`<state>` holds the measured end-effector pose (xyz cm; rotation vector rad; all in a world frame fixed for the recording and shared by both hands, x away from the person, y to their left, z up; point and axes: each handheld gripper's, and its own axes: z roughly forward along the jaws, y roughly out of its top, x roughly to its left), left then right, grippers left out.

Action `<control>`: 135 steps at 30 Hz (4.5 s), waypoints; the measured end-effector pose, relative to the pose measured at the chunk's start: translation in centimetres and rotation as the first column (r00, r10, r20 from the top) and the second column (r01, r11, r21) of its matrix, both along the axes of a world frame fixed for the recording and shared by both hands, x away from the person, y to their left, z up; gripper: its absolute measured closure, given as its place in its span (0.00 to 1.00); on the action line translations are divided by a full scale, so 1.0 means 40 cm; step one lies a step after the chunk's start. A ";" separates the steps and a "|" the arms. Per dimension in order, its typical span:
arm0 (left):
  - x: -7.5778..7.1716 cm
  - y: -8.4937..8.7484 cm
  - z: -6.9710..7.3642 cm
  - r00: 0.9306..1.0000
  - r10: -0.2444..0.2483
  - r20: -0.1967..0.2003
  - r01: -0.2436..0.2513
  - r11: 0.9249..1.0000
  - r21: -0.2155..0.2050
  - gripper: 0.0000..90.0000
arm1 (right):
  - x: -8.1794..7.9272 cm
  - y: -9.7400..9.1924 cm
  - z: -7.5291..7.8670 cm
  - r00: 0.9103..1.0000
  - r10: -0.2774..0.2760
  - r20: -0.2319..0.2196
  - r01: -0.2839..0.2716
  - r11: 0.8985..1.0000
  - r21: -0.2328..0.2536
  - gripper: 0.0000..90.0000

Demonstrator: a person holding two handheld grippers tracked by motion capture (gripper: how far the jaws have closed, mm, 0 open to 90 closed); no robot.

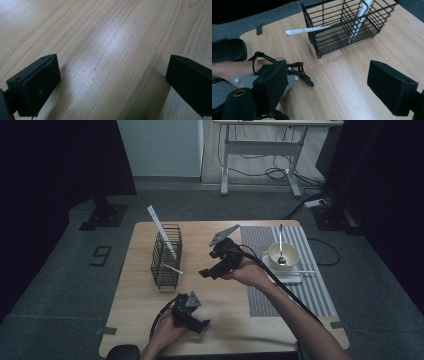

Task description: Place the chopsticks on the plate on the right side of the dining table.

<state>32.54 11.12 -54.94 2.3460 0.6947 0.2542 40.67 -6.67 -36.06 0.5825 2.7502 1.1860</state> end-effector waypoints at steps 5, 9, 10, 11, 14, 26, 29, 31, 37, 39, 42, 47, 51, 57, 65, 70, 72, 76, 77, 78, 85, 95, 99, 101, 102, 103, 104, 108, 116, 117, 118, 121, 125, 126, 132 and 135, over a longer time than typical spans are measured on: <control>0.000 0.000 0.000 1.000 0.000 0.000 0.000 1.000 0.000 0.00 | -0.002 0.039 -0.001 1.000 0.029 0.000 -0.029 1.000 -0.001 0.20; 0.000 0.000 0.000 1.000 0.002 0.000 -0.002 1.000 -0.001 0.00 | -0.003 0.071 -0.003 0.999 0.048 -0.003 -0.048 0.999 0.000 0.22; 0.000 0.000 0.000 1.000 0.002 -0.001 -0.002 1.000 -0.001 0.00 | -0.003 0.077 -0.003 0.999 0.051 -0.002 -0.051 0.999 -0.003 0.22; 0.000 0.000 0.000 1.000 0.002 0.001 -0.002 1.000 -0.001 0.00 | -0.003 0.085 -0.004 0.999 0.053 -0.001 -0.053 0.999 -0.007 0.23; 0.000 0.000 0.000 1.000 0.002 0.000 -0.002 1.000 -0.001 0.00 | -0.004 0.108 -0.007 0.998 0.067 -0.001 -0.067 0.998 -0.007 0.26; 0.000 0.000 0.000 1.000 0.001 0.000 -0.001 1.000 0.000 0.00 | -0.012 0.189 -0.046 0.996 0.093 -0.003 -0.093 0.994 -0.059 0.49; 0.000 0.000 0.000 1.000 0.000 -0.002 0.000 1.000 0.002 0.00 | -0.012 0.195 -0.049 0.997 0.081 0.007 -0.080 0.995 -0.058 0.56; 0.000 0.000 0.001 1.000 -0.001 -0.002 0.001 1.000 0.003 0.00 | -0.014 0.199 -0.050 0.998 0.067 0.008 -0.066 0.996 -0.065 0.63; 0.000 0.000 0.000 1.000 0.000 -0.002 0.000 1.000 0.001 0.00 | -0.024 0.197 -0.038 0.998 0.034 0.060 -0.029 0.996 -0.080 0.81; -0.001 -0.001 0.000 1.000 0.003 -0.002 -0.003 1.000 -0.002 0.00 | -0.028 0.196 -0.033 0.996 0.026 0.087 -0.018 0.995 -0.099 0.83; 0.000 0.000 0.000 1.000 -0.002 -0.002 0.002 1.000 0.000 0.00 | -0.032 0.192 -0.023 0.991 0.012 0.136 0.005 0.992 -0.122 0.86; 0.000 0.000 0.000 1.000 0.002 -0.001 -0.002 1.000 0.000 0.00 | -0.036 0.179 -0.002 0.981 -0.010 0.195 0.041 0.987 -0.154 0.90; 0.000 0.000 0.000 1.000 0.002 0.001 -0.002 1.000 0.000 0.00 | -0.031 0.159 0.016 0.980 -0.023 0.197 0.052 0.989 -0.142 0.92; 0.000 0.000 0.000 1.000 0.001 0.000 -0.001 1.000 0.000 0.00 | -0.028 0.129 0.038 0.983 -0.030 0.182 0.051 0.992 -0.114 0.92; -0.002 0.001 0.000 1.000 -0.005 0.000 0.005 1.000 0.001 0.00 | -0.030 0.074 0.075 0.986 -0.033 0.166 0.043 0.997 -0.057 0.92; -0.003 -0.001 0.001 1.000 -0.004 -0.002 0.004 1.000 0.004 0.00 | -0.032 0.036 0.100 0.988 -0.033 0.149 0.037 0.999 -0.026 0.92; -0.003 -0.001 0.001 1.000 -0.005 -0.003 0.005 1.000 0.004 0.00 | -0.033 0.022 0.109 0.988 -0.033 0.149 0.036 0.999 -0.017 0.92; -0.003 -0.001 0.001 1.000 -0.004 -0.003 0.004 1.000 0.005 0.00 | -0.038 -0.003 0.132 0.988 -0.043 0.149 0.043 0.999 0.005 0.92; -0.003 -0.001 0.001 1.000 -0.003 -0.003 0.003 1.000 0.005 0.00 | -0.039 -0.010 0.139 0.988 -0.044 0.149 0.043 0.999 0.012 0.92; -0.003 -0.001 0.001 1.000 -0.003 -0.003 0.003 1.000 0.005 0.00 | -0.040 -0.014 0.144 0.988 -0.046 0.148 0.044 0.999 0.015 0.92; -0.003 -0.001 0.003 1.000 -0.021 -0.007 0.021 1.000 0.011 0.00 | -0.051 -0.057 0.186 0.988 -0.055 0.146 0.049 0.998 0.045 0.92; -0.002 0.001 0.008 1.000 -0.017 -0.014 0.017 1.000 0.021 0.02 | -0.075 -0.131 0.243 0.981 -0.088 0.174 0.077 0.995 0.069 0.92; 0.002 0.008 0.013 1.000 -0.002 -0.017 0.002 1.000 0.029 0.04 | -0.085 -0.157 0.254 0.978 -0.100 0.186 0.089 0.994 0.065 0.92; 0.003 0.011 0.018 1.000 0.006 -0.012 -0.006 1.000 0.022 0.05 | -0.089 -0.167 0.255 0.977 -0.104 0.188 0.093 0.994 0.063 0.92; 0.004 0.014 0.021 1.000 0.007 -0.009 -0.007 1.000 0.013 0.05 | -0.091 -0.172 0.254 0.976 -0.105 0.188 0.095 0.994 0.062 0.92; 0.005 0.016 0.026 1.000 0.009 -0.007 -0.009 1.000 0.005 0.06 | -0.093 -0.177 0.252 0.976 -0.108 0.187 0.098 0.993 0.062 0.92; 0.005 0.018 0.030 1.000 0.011 -0.004 -0.011 1.000 -0.002 0.07 | -0.094 -0.181 0.249 0.977 -0.109 0.184 0.099 0.993 0.061 0.92; 0.007 0.026 0.052 1.000 0.014 0.010 -0.014 0.999 -0.031 0.11 | -0.100 -0.195 0.234 0.978 -0.109 0.179 0.101 0.993 0.054 0.92; 0.017 0.012 0.095 0.999 -0.016 0.046 0.018 0.999 -0.050 0.19 | -0.117 -0.204 0.203 0.982 -0.093 0.167 0.086 0.995 0.044 0.92; 0.020 0.009 0.100 0.999 -0.021 0.048 0.024 0.998 -0.053 0.20 | -0.119 -0.204 0.200 0.982 -0.090 0.164 0.084 0.996 0.043 0.92; 0.022 0.007 0.104 0.998 -0.028 0.048 0.030 0.998 -0.055 0.21 | -0.121 -0.203 0.196 0.983 -0.086 0.163 0.081 0.996 0.042 0.92; 0.031 -0.004 0.118 0.998 -0.045 0.050 0.048 0.997 -0.058 0.26 | -0.127 -0.201 0.186 0.984 -0.079 0.161 0.074 0.997 0.035 0.92; 0.041 -0.020 0.135 0.996 -0.069 0.061 0.073 0.995 -0.066 0.32 | -0.132 -0.195 0.173 0.986 -0.067 0.152 0.063 0.998 0.032 0.92; 0.045 -0.026 0.141 0.995 -0.079 0.065 0.084 0.994 -0.072 0.34 | -0.134 -0.194 0.170 0.987 -0.064 0.149 0.060 0.998 0.033 0.92; 0.059 -0.054 0.160 0.991 -0.115 0.070 0.121 0.988 -0.091 0.46 | -0.140 -0.181 0.147 0.990 -0.043 0.131 0.040 0.999 0.024 0.92; 0.066 -0.072 0.165 0.989 -0.127 0.076 0.134 0.987 -0.091 0.49 | -0.141 -0.175 0.138 0.992 -0.038 0.121 0.035 0.999 0.022 0.92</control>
